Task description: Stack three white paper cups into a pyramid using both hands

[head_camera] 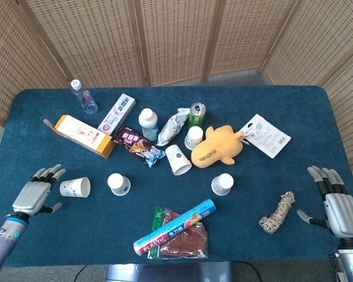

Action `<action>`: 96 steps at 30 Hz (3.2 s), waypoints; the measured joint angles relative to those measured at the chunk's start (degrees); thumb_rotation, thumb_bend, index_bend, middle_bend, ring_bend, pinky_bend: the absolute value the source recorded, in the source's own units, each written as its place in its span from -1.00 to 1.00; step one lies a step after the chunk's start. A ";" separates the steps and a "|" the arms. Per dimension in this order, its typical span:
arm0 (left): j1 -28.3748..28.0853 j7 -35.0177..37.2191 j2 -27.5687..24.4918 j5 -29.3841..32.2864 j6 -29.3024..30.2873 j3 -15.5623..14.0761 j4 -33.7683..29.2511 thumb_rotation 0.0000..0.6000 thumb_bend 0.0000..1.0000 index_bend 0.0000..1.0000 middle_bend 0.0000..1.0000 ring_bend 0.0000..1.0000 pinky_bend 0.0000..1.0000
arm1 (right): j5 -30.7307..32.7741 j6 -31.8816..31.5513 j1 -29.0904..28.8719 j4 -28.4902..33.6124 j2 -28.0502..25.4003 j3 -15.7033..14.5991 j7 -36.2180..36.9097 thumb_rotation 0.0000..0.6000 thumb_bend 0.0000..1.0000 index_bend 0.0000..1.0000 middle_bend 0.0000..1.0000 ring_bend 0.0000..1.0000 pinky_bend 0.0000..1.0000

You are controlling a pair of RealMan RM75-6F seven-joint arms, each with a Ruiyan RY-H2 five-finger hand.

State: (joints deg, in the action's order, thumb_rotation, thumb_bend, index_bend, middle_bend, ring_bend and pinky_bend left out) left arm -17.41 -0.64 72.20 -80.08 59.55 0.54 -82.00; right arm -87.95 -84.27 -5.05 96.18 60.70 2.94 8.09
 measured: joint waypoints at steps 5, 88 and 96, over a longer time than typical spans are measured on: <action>-1.08 -4.03 2.04 3.20 -0.82 1.29 -0.34 1.00 -0.38 -1.00 -1.00 -1.00 -1.00 | 0.30 0.13 -0.04 -0.29 -0.05 0.16 0.66 1.00 -1.00 -1.00 -1.00 -1.00 -1.00; -8.63 -81.30 -0.14 24.84 9.51 -2.11 -15.58 1.00 -0.24 -0.51 -0.09 -0.67 -0.81 | 0.47 0.83 -0.22 -0.69 0.06 0.13 2.25 1.00 -1.00 -1.00 -1.00 -1.00 -1.00; -11.31 -88.88 4.62 31.72 15.02 -2.54 -16.46 1.00 -0.24 -0.52 -0.13 -0.67 -0.85 | 0.60 1.01 -0.27 -0.78 0.02 0.15 2.52 1.00 -1.00 -1.00 -1.00 -1.00 -1.00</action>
State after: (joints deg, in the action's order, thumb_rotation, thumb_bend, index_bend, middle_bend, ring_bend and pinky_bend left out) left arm -28.72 -89.52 76.82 -48.36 74.57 -1.99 -98.45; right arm -87.35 -83.27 -5.32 95.39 60.73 3.08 10.61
